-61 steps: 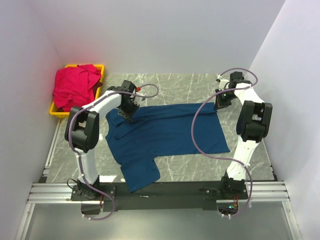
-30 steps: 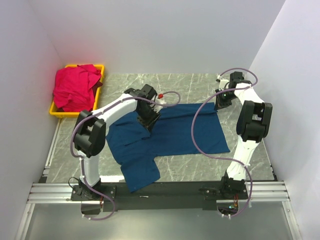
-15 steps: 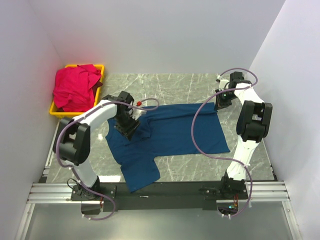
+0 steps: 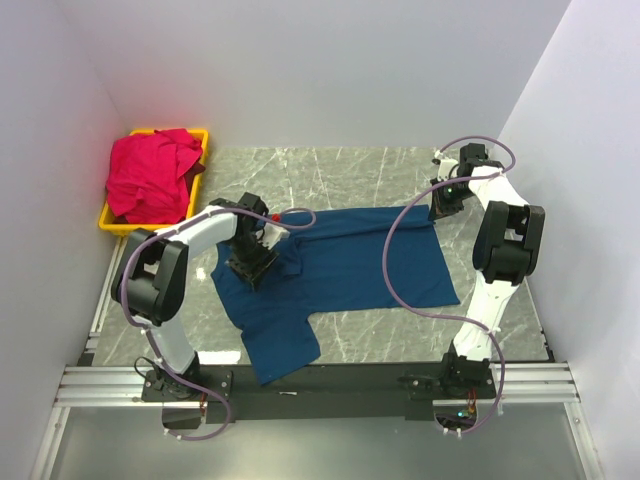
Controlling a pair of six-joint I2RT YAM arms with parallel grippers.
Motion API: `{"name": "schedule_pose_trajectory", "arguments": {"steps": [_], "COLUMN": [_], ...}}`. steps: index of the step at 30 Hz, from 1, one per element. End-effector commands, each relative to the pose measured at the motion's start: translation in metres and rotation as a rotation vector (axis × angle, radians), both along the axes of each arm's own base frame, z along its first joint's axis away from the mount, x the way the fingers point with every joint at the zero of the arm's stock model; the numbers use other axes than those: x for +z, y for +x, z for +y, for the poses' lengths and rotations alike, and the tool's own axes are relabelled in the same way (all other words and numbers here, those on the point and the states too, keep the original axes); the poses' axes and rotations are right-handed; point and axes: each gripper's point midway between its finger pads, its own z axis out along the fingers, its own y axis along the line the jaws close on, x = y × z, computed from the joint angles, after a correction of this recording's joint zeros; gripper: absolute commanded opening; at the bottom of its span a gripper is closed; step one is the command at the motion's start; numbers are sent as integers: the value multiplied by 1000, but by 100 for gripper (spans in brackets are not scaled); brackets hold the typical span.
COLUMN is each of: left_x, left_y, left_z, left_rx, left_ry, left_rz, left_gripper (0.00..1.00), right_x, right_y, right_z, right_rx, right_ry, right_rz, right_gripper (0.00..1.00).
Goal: Fold and stack the t-shirts
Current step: Fold the tshirt
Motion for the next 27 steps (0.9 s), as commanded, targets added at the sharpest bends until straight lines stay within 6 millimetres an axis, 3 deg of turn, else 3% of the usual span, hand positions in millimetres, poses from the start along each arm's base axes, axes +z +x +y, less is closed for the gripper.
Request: {"name": "schedule_pose_trajectory", "arguments": {"steps": [1,11,20,27], "left_x": [-3,-12,1,8], "left_y": [2,8,8,6], "left_z": [1,0,0,-2], "left_rx": [13,16,19,18], "left_ry": [9,24,21,5], "left_rz": [-12,-14,-22,-27], "left_gripper": [58,37,3,0], "right_x": [3,2,3,4], "right_y": [3,3,4,5], "right_z": [-1,-2,-2,-2], "right_rx": [6,6,5,4], "right_ry": [-6,-12,-10,-10], "right_rz": [-7,-4,-4,-7], "right_gripper": [0,0,0,0]}}
